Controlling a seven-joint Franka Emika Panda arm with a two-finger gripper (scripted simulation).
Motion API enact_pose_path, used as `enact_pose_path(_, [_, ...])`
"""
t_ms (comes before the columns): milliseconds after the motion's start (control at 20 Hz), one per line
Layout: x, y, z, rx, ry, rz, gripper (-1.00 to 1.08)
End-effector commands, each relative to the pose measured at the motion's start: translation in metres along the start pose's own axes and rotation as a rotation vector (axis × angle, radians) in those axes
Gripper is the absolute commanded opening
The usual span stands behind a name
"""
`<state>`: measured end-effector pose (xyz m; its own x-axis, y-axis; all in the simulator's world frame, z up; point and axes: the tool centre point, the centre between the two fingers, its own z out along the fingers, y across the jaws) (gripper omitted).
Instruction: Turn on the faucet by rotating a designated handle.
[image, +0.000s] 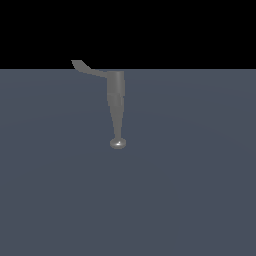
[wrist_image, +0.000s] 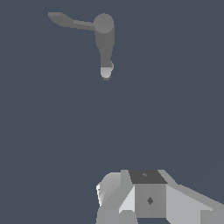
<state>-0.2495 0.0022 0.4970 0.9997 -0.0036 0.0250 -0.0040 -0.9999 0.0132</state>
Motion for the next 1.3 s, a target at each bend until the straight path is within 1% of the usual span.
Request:
enact_pose_path(0, [0.0,0.0,0.0,0.0,0.0,0.0,-1.0])
enact_pose_path(150, [0.001,0.003,-0.001,-0.004,0.005,0.003,-1.0])
enact_pose_path(400, [0.003,0.017,-0.004,-0.02,0.026,0.015,-1.0])
enact_pose_path(550, [0.003,0.019,-0.004,-0.023,0.029,0.016,-1.0])
enact_pose_path(900, [0.01,0.017,-0.003,-0.014,0.027,0.041,-1.0])
enact_pose_path(1250, [0.028,0.012,-0.001,0.007,0.022,0.116,-1.0])
